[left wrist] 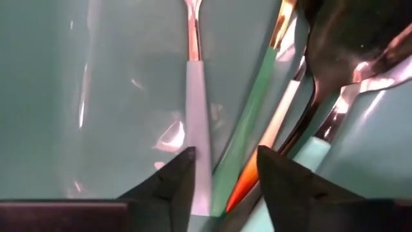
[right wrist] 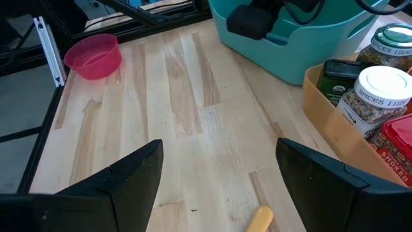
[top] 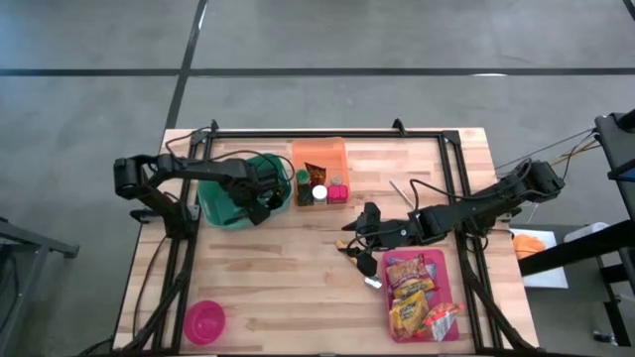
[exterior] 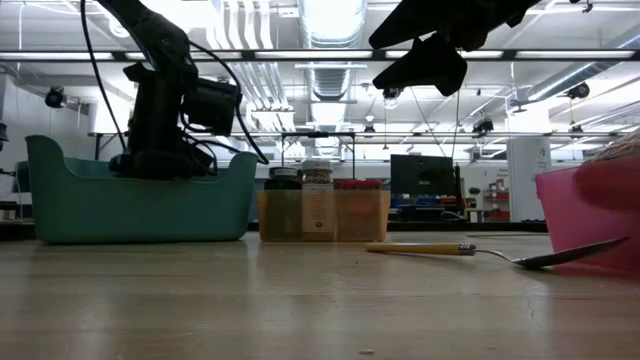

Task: Pick & Place Food Item
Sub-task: Put the light blue spoon into the green bin, then put the yellow spoon into the green bin

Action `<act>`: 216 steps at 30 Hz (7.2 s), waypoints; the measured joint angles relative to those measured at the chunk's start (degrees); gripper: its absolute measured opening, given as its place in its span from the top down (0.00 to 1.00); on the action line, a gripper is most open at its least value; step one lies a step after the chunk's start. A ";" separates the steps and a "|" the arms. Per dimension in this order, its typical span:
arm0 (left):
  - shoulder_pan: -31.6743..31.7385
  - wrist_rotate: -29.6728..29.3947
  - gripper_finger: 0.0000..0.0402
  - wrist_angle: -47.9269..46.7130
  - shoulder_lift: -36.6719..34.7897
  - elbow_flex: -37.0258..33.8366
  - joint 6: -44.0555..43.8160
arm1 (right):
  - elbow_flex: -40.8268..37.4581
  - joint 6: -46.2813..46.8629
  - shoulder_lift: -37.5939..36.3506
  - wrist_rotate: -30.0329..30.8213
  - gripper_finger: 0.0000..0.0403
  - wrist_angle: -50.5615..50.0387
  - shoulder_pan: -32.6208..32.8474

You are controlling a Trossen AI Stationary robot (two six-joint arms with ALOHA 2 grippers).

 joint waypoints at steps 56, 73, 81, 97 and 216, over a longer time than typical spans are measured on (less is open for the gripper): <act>-29.95 -4.79 0.43 46.27 10.13 12.04 32.67 | -0.02 0.00 0.00 0.00 0.26 -0.09 0.00; -25.87 0.04 0.43 50.04 23.82 22.56 36.33 | -0.02 0.00 0.00 0.21 0.26 -0.14 0.00; -25.31 -0.28 0.43 47.73 22.02 22.44 36.25 | -0.02 -0.04 0.00 0.27 0.26 -0.16 -0.04; -25.27 1.06 0.43 39.79 13.58 21.09 33.23 | -0.03 4.75 -5.83 0.05 0.26 -8.41 -0.15; -29.80 11.02 0.96 39.07 24.44 30.63 16.96 | -15.02 6.58 -34.21 7.93 0.26 -6.23 6.47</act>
